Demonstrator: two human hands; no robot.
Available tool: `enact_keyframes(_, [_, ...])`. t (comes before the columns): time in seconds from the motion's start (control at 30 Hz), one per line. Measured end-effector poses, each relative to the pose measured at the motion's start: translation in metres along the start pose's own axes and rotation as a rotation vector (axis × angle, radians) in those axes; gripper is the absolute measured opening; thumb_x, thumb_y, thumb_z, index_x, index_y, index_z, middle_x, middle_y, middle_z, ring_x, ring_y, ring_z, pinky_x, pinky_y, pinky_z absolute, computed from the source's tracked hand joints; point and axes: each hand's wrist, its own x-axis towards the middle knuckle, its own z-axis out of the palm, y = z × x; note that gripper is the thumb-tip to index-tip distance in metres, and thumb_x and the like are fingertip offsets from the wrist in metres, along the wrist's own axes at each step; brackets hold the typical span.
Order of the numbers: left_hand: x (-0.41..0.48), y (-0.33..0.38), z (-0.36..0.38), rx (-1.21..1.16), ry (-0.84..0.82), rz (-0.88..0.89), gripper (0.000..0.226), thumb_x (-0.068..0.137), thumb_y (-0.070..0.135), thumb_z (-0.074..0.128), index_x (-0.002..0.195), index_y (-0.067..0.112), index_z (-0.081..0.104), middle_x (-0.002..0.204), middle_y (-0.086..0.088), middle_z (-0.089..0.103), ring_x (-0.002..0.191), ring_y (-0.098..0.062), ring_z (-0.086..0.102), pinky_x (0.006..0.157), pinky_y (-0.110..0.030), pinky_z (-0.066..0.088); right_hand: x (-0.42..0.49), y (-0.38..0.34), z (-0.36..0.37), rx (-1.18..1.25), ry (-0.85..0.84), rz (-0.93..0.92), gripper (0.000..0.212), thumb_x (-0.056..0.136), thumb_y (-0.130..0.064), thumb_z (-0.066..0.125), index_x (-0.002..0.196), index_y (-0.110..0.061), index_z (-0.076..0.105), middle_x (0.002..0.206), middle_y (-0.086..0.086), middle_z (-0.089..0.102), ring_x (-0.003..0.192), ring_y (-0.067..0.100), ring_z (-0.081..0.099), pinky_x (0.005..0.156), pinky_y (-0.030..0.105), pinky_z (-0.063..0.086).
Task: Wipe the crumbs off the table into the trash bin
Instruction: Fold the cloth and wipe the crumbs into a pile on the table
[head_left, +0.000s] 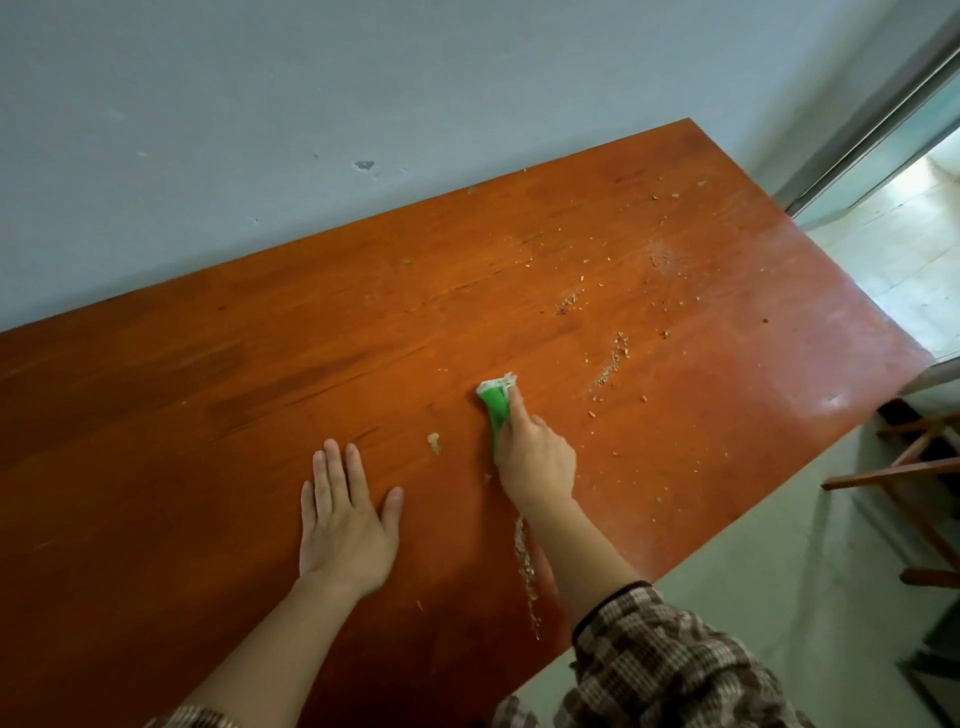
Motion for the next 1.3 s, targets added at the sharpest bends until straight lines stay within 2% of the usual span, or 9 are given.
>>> enact_keyframes(0.17, [0.001,-0.001,-0.002,0.000,-0.032,0.011,0.075,0.093,0.057,0.002,0.140,0.010,-0.034,0.143,-0.010,-0.044,0.137,-0.024,-0.035,0.115,-0.040,-0.015,0.009,0.064,-0.022,-0.058,0.063,0.165,0.048,0.101,-0.032,0.027,0.148,-0.024,0.021,0.081,0.003,0.060,0.057,0.018,0.053,0.042,0.022,0.029])
enact_keyframes(0.33, [0.002,-0.002,-0.003,0.004,-0.072,0.012,0.075,0.094,0.057,0.003,0.140,0.010,-0.035,0.142,-0.010,-0.045,0.136,-0.024,-0.036,0.114,-0.041,-0.015,0.009,0.084,-0.041,-0.044,0.100,0.252,0.045,0.100,-0.032,0.026,0.145,-0.028,0.027,0.097,0.011,0.067,0.076,0.030,0.063,0.057,0.032,0.039])
enact_keyframes(0.5, [0.000,-0.014,-0.005,-0.102,-0.093,0.116,0.069,0.097,0.051,0.007,0.143,0.015,-0.031,0.144,-0.005,-0.046,0.133,-0.017,-0.041,0.111,-0.037,-0.021,-0.040,0.025,-0.031,0.141,0.144,0.057,0.046,0.099,-0.040,0.029,0.143,-0.027,0.032,0.080,0.001,0.064,0.059,0.017,0.057,0.044,0.021,0.036])
enact_keyframes(0.73, [-0.011,-0.052,0.001,-0.060,-0.036,0.287,0.063,0.099,0.046,0.011,0.147,0.022,-0.021,0.152,0.002,-0.035,0.136,-0.009,-0.036,0.115,-0.032,-0.015,-0.111,-0.058,0.030,0.099,-0.105,-0.250,0.049,0.099,-0.035,0.034,0.147,-0.027,0.023,0.104,0.012,0.063,0.079,0.035,0.064,0.059,0.036,0.044])
enact_keyframes(0.83, [-0.011,-0.051,0.000,-0.031,-0.053,0.271,0.064,0.099,0.047,0.010,0.145,0.020,-0.025,0.149,0.001,-0.038,0.135,-0.010,-0.036,0.116,-0.034,-0.015,-0.101,-0.034,0.031,0.019,-0.042,-0.170,0.051,0.098,-0.034,0.038,0.146,-0.029,0.023,0.102,0.009,0.064,0.076,0.030,0.066,0.059,0.036,0.053])
enact_keyframes(1.0, [-0.011,-0.044,-0.003,0.058,-0.069,0.236,0.067,0.100,0.046,0.010,0.144,0.014,-0.028,0.148,-0.006,-0.040,0.138,-0.020,-0.034,0.115,-0.036,-0.014,-0.074,0.040,0.006,-0.123,0.077,0.092,0.049,0.099,-0.035,0.035,0.146,-0.031,0.020,0.093,0.003,0.064,0.063,0.020,0.058,0.048,0.027,0.044])
enact_keyframes(1.13, [-0.011,-0.041,-0.002,0.090,-0.073,0.211,0.068,0.100,0.045,0.013,0.146,0.013,-0.026,0.151,-0.009,-0.036,0.140,-0.022,-0.031,0.115,-0.037,-0.012,-0.064,0.075,-0.016,-0.268,0.037,0.111,0.046,0.100,-0.031,0.036,0.145,-0.030,0.023,0.095,0.007,0.062,0.066,0.023,0.059,0.048,0.029,0.043])
enact_keyframes(1.2, [-0.010,-0.038,-0.002,0.088,-0.055,0.205,0.068,0.100,0.044,0.014,0.147,0.012,-0.024,0.152,-0.010,-0.034,0.141,-0.023,-0.029,0.116,-0.038,-0.011,-0.063,0.073,-0.026,-0.216,0.068,0.125,0.043,0.101,-0.036,0.031,0.144,-0.032,0.024,0.095,0.006,0.062,0.064,0.023,0.056,0.046,0.028,0.039])
enact_keyframes(1.3, [-0.015,-0.032,0.002,0.032,0.019,0.178,0.068,0.101,0.041,0.018,0.148,0.012,-0.020,0.154,-0.010,-0.029,0.143,-0.023,-0.025,0.117,-0.038,-0.008,-0.089,0.046,-0.025,-0.016,0.187,0.107,0.045,0.100,-0.045,0.028,0.143,-0.032,0.029,0.100,0.004,0.066,0.068,0.024,0.064,0.052,0.031,0.051])
